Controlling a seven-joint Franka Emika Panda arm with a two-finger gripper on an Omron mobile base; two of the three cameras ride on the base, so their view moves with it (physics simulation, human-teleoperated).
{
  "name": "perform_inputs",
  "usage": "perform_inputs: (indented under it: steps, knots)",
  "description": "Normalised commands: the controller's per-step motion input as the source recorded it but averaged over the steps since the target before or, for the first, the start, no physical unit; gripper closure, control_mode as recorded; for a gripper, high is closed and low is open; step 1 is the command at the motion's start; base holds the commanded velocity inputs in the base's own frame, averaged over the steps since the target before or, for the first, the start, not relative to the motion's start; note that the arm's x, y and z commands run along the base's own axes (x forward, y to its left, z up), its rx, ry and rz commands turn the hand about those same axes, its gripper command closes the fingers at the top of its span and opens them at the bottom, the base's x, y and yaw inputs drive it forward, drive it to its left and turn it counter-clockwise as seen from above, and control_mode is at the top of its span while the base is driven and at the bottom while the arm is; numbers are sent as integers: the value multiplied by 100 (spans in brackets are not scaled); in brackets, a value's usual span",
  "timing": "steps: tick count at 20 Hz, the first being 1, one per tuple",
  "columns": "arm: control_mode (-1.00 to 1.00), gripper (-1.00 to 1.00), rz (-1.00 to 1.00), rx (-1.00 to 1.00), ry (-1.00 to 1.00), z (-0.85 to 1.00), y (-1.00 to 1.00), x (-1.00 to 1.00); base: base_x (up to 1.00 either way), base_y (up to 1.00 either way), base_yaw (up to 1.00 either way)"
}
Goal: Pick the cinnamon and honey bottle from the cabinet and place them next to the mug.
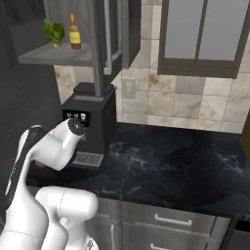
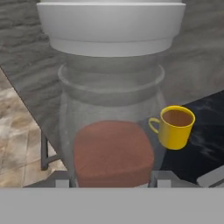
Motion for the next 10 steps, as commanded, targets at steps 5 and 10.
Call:
perform_inputs:
  steps: [5, 10]
  knots:
    - [-100, 100, 0, 0, 0, -72, 0, 33, 0, 0, 0]
    - [-100, 100, 0, 0, 3, -52, 2, 33, 0, 0, 0]
